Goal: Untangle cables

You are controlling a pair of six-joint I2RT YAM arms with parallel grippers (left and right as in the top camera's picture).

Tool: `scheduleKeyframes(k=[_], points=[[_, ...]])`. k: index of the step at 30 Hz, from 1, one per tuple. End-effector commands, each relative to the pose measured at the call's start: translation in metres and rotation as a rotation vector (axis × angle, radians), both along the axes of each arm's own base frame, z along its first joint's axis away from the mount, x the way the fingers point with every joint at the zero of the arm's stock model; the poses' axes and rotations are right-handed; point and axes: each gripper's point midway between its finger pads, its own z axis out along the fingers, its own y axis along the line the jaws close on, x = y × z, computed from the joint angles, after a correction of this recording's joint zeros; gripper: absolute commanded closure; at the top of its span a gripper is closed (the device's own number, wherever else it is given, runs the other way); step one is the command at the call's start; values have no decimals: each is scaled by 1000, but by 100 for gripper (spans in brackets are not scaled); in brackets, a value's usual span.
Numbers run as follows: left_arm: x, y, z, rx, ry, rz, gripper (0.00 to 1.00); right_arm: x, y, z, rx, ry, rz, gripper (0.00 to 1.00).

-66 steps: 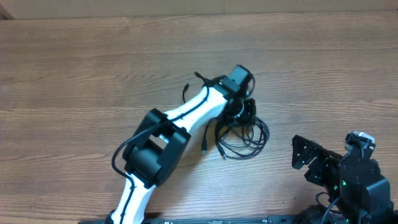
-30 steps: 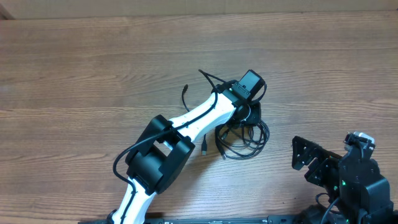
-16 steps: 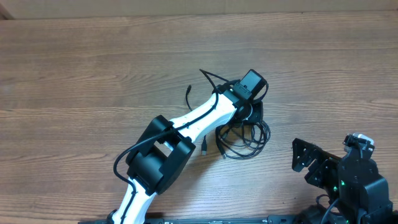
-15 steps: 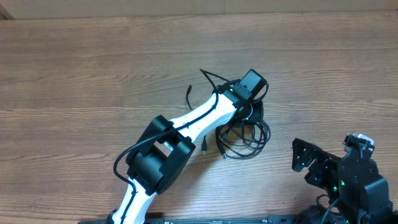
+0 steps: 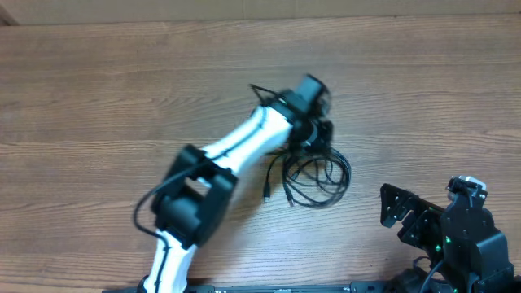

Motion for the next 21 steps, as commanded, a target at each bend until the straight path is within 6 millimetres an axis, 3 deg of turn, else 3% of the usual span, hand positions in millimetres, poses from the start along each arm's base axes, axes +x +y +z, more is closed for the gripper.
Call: scheduleKeyframes(k=[1, 6, 14, 17, 21], points=[[18, 19, 115, -259, -144, -63, 96, -3, 10, 3, 43, -3, 51, 0], [14, 53, 197, -320, -355, -71, 96, 0, 20, 9, 86, -24, 84, 0], [-30, 81, 305, -384, -714, -146, 96, 11, 75, 16, 274, -60, 298, 0], [-38, 95, 327, -354, -810, -114, 96, 16, 95, 18, 336, -63, 381, 4], [-45, 107, 340, -333, -855, -84, 96, 32, 111, 27, 371, -89, 429, 12]])
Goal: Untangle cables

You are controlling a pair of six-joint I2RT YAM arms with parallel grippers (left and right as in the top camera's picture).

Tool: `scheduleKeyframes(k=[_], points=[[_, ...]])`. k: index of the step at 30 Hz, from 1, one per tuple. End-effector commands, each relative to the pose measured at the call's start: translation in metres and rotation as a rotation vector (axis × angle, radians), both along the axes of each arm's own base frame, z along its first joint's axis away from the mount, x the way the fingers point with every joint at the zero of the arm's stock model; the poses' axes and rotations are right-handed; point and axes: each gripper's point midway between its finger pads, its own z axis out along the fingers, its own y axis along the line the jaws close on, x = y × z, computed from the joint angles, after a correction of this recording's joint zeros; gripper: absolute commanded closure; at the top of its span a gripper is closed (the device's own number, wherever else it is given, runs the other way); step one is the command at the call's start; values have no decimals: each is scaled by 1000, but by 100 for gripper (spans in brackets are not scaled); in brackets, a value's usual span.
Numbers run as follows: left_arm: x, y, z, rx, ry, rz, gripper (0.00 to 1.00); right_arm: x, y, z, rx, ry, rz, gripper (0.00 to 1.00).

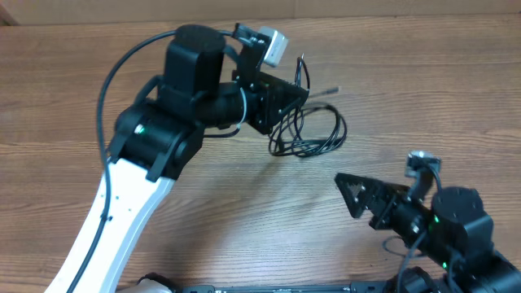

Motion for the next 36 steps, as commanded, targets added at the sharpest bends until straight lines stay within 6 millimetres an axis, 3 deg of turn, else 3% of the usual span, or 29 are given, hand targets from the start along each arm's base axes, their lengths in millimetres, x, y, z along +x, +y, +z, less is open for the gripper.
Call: scheduleKeyframes(k=[1, 9, 16, 23, 27, 31, 34, 36], points=[[-7, 12, 21, 15, -101, 35, 96, 8, 21, 4, 50, 7, 89, 16], [-14, 16, 14, 55, -102, 14, 96, 39, 58, -4, 118, 74, 194, 40], [-30, 12, 9, 87, -173, -114, 96, 53, 86, -3, 214, 116, 287, 43], [-29, 10, 16, 76, -228, -137, 96, 62, 89, -14, 212, 155, 273, 47], [-19, 16, 42, 14, -296, -80, 96, 67, 70, -53, 91, 259, 155, 50], [-9, 43, 78, -64, -358, 33, 96, 70, 23, -105, -139, 386, -76, 49], [-11, 68, 98, -92, -395, 112, 96, 69, 3, -125, -244, 437, -155, 48], [-15, 80, 107, -97, -415, 146, 96, 69, 0, -132, -269, 459, -166, 47]])
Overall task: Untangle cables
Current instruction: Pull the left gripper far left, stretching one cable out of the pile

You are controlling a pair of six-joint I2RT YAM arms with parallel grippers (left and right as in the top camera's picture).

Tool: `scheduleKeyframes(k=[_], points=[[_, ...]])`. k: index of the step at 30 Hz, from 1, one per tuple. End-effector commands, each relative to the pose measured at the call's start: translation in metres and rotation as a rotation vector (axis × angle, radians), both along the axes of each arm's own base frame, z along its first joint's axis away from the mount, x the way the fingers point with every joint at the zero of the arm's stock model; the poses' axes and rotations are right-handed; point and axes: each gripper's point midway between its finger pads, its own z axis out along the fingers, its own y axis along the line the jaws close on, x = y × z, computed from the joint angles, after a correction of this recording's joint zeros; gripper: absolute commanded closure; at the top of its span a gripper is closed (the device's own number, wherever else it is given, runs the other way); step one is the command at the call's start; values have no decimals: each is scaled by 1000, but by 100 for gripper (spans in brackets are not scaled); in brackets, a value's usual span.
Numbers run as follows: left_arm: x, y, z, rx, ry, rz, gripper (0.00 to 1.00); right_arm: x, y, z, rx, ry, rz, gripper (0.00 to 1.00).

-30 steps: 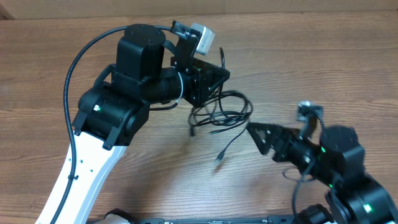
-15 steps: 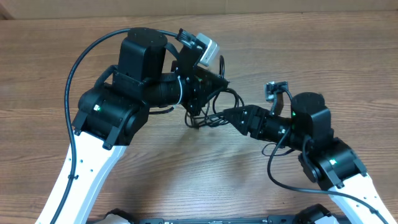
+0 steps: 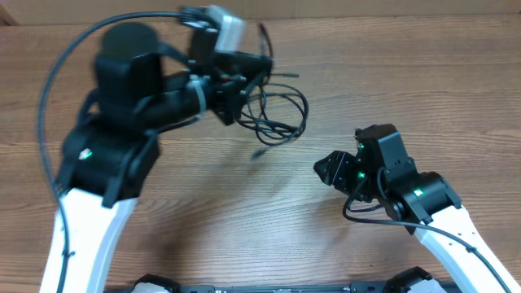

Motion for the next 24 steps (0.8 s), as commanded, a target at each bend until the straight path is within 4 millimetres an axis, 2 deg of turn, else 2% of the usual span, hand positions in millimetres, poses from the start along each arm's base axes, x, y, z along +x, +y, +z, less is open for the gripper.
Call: scheduleKeyframes(k=[1, 3, 5, 7, 9, 13, 16, 20, 24], points=[[-28, 26, 42, -66, -84, 45, 96, 12, -20, -12, -122, -16, -65, 46], [-35, 31, 47, -69, -98, 58, 95, 13, -13, -13, -94, -9, -47, 43], [-40, 33, 48, -67, -98, 57, 96, 15, 4, -4, -19, -37, 28, 41], [-44, 32, 43, -50, -94, 44, 96, 16, 29, 18, 92, -117, 167, 40], [-46, 31, 35, -18, -88, 24, 96, 18, 47, 50, 175, -224, 272, 36], [-51, 25, 23, 42, -116, -45, 96, 25, 48, 106, 204, -382, 283, 31], [-60, 16, 20, 58, -157, -147, 96, 29, 49, 141, 205, -502, 308, 21], [-70, 5, 18, 55, -204, -285, 96, 21, 60, 150, 214, -544, 404, 17], [-70, -2, 13, 39, -203, -366, 96, 7, 77, 142, 248, -511, 514, 18]])
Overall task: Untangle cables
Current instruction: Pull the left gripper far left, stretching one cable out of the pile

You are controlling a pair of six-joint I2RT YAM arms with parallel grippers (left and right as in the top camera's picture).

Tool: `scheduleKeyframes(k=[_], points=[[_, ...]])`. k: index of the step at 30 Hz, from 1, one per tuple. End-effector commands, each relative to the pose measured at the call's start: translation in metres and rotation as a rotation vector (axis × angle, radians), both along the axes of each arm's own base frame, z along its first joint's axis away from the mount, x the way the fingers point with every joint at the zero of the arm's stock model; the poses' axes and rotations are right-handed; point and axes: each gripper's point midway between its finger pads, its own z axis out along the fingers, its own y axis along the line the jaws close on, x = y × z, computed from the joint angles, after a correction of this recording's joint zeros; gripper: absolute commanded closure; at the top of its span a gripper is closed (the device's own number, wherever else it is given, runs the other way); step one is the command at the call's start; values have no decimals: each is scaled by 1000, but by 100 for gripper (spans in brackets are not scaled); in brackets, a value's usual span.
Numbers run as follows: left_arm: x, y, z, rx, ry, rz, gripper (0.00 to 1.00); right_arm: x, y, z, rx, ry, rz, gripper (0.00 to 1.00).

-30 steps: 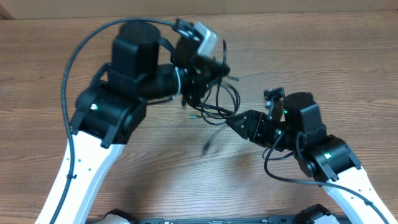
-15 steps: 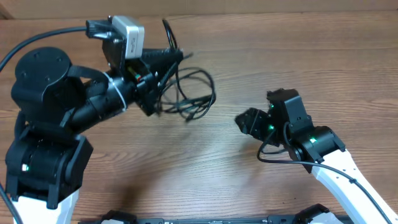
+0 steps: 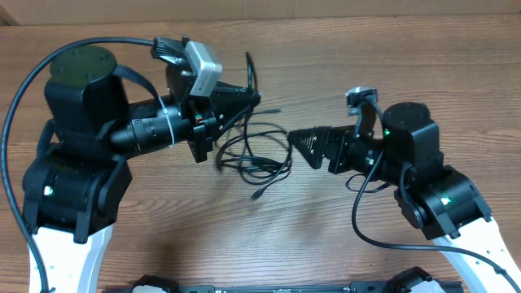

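A bundle of thin black cables (image 3: 259, 159) hangs in tangled loops from my left gripper (image 3: 247, 101), which is shut on its upper strands. One loose end (image 3: 248, 61) sticks up past the fingers. Another end points right (image 3: 273, 110), and a plug end (image 3: 255, 196) dangles at the bottom. My right gripper (image 3: 295, 138) points left, its tip just right of the loops at about their height. Seen edge-on from above, its fingers do not show whether they are open or shut. I cannot tell if it touches a strand.
The wooden table (image 3: 391, 57) spreads under both arms. The left arm's own thick black cable (image 3: 49, 61) arcs over its body at the left. A thin black lead (image 3: 362, 220) loops beside the right arm.
My right gripper has moved up and to the left, from a little way off the bundle to right beside its loops. The left gripper and the bundle have shifted slightly down in the view.
First my left gripper was down on the bundle lying mid-table, with the right arm folded at the bottom right corner. Then the bundle hung lifted from the left gripper while the right arm reached leftward. The right gripper was closer each time and now stands beside the loops.
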Motion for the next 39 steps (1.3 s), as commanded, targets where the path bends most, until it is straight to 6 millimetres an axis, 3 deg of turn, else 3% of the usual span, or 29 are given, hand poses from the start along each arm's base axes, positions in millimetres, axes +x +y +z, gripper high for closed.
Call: scheduleKeyframes(k=[1, 6, 10, 12, 16, 21, 24, 31, 39], points=[[-9, -9, 6, -14, -72, -132, 96, -13, 17, -8, -18, 8, 123, 18], [-2, -10, 12, -34, -84, -125, 96, -15, 17, -72, -183, 201, 95, 33], [10, -3, 23, -72, -57, -44, 96, -2, -16, -135, -443, 339, -70, 53], [25, 10, 28, -93, -26, 57, 96, 4, -32, -155, -501, 396, -149, 53], [52, 54, 35, -143, 27, 263, 96, 15, -65, -183, -553, 487, -247, 53], [75, 118, 33, -216, 134, 478, 96, 18, -97, -200, -570, 567, -335, 53], [75, 145, 28, -235, 172, 531, 96, 19, -123, -207, -592, 612, -459, 53], [74, 189, 16, -263, 240, 649, 96, 10, -182, -214, -687, 693, -690, 52], [80, 212, -7, -262, 333, 762, 96, -14, -247, -215, -723, 835, -933, 48]])
